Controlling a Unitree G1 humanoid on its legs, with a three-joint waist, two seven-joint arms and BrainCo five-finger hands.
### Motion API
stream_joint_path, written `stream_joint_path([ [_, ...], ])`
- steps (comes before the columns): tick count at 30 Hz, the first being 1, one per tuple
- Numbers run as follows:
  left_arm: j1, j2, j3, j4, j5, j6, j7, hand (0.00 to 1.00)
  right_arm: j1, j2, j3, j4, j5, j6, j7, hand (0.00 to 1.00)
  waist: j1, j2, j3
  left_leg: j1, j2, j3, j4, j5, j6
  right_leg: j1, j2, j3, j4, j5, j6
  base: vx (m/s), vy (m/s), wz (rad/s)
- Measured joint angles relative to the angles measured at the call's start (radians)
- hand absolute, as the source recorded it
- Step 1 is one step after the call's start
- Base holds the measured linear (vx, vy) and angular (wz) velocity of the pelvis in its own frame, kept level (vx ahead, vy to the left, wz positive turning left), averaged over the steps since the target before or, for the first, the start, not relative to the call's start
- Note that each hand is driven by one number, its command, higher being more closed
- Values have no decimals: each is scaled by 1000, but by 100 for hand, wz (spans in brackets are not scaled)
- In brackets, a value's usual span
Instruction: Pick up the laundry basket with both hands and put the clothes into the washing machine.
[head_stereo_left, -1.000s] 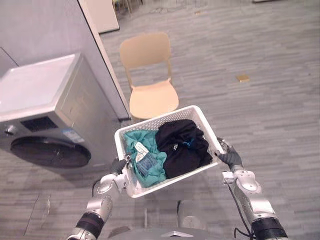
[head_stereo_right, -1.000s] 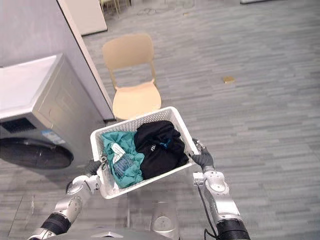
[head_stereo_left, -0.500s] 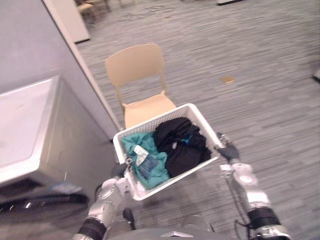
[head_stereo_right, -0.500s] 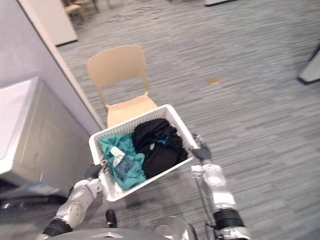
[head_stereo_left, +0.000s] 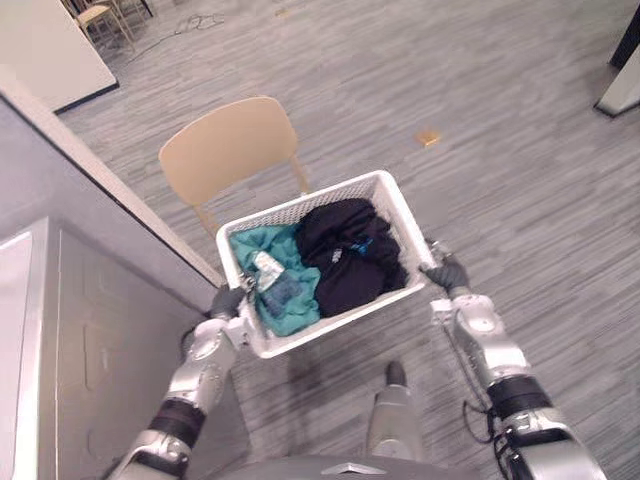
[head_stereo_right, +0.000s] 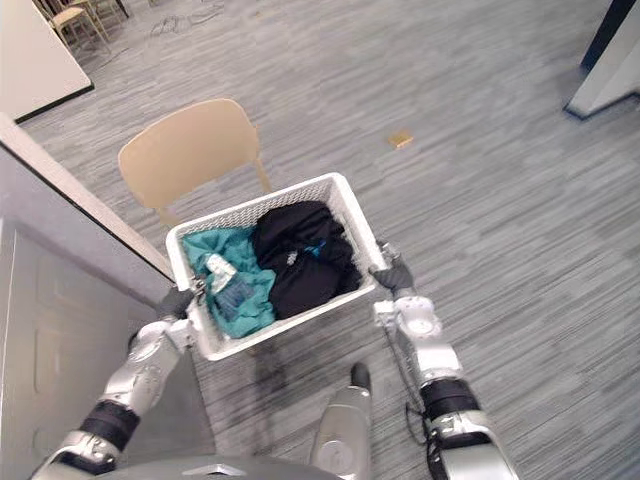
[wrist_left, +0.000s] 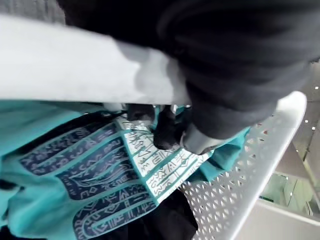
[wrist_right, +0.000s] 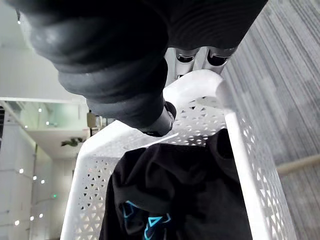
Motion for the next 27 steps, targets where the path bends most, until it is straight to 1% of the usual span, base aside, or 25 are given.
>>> stream_joint_path([
  [2, -28, 0, 2, 0, 0, 0, 0, 100, -40, -14, 0, 0, 1, 0, 0, 100, -7, -6, 6, -26, 3, 1, 2, 45, -1, -27, -5, -15, 36, -3, -14, 110, -159, 24],
  [4, -67, -1, 17, 8, -2, 0, 6, 100, -95, -18, 1, -2, 5, 0, -1, 100, -6, -27, 24, -51, 4, 7, 7, 61, -5, -58, -11, -19, 64, -10, -24, 54, -128, 18],
  [5, -93, -1, 25, 16, -3, -4, 10, 100, -123, -21, 0, -10, 22, 0, -6, 100, -4, -29, 30, -71, 5, 23, 8, 62, -7, -79, -15, -23, 72, -11, -25, 0, -99, 29],
  [7, -142, 3, 45, 17, -5, -18, 19, 100, -169, -22, 1, -61, 30, 0, -38, 100, 1, -31, 62, -103, -3, 59, 6, 62, -6, -116, -25, -27, 88, -16, -22, -59, -63, 24],
  [9, -168, 9, 73, 17, -5, -38, 42, 100, -184, -19, 3, -121, 37, 0, -48, 100, 26, -37, 80, -130, -13, 109, 1, 37, 5, -167, -37, -15, 98, -29, -19, -127, -38, -1],
  [10, -175, 14, 80, 17, -5, -42, 58, 100, -196, -14, 8, -131, 42, 0, -49, 100, 36, -41, 93, -140, -19, 117, 2, 28, 5, -179, -42, -14, 94, -17, -15, -105, -16, -5],
  [12, -175, 21, 80, 17, -14, -42, 68, 100, -208, -12, 33, -132, 43, 1, -72, 100, 45, -42, 94, -155, -20, 134, 3, 27, 2, -196, -53, -13, 90, -4, -12, -65, -7, 5],
  [14, -181, 22, 84, 17, -15, -42, 88, 100, -217, -12, 41, -155, 43, 6, -86, 100, 53, -42, 94, -181, -20, 144, 4, 32, 0, -218, -57, -10, 86, 14, -20, -4, -4, 6],
  [15, -189, 27, 92, 18, -18, -42, 96, 100, -230, -8, 42, -172, 43, 9, -88, 100, 56, -46, 96, -199, -22, 154, 5, 46, 4, -238, -59, -6, 81, 26, -22, 28, 1, 4],
  [17, -224, 32, 112, 40, -22, -42, 102, 100, -265, -2, 47, -179, 44, 11, -92, 100, 57, -53, 102, -228, -25, 156, 12, 48, 5, -266, -64, -4, 79, 35, -23, 38, -6, 9],
  [18, -262, 40, 120, 71, -23, -42, 103, 100, -301, -1, 61, -179, 44, 17, -111, 100, 56, -58, 106, -251, -25, 157, 22, 48, 5, -282, -69, -4, 78, 38, -23, 39, -13, 11],
  [22, -377, 59, 153, 158, -45, -43, 122, 100, -416, -1, 83, -178, 62, 19, -131, 100, 57, -70, 133, -282, -23, 160, 30, 48, 5, -306, -72, -2, 71, 48, -25, 51, -9, 7],
  [25, -492, 86, 170, 223, -63, -48, 124, 100, -532, -1, 90, -172, 80, 19, -157, 100, 55, -88, 183, -314, -14, 161, 58, 46, 4, -311, -71, -9, 48, 66, -27, 33, -14, 6],
  [27, -559, 98, 196, 264, -63, -48, 125, 100, -594, -1, 92, -146, 101, 17, -161, 100, 54, -102, 203, -345, -6, 161, 75, 44, 3, -327, -70, -13, 36, 75, -29, 2, -22, 9],
])
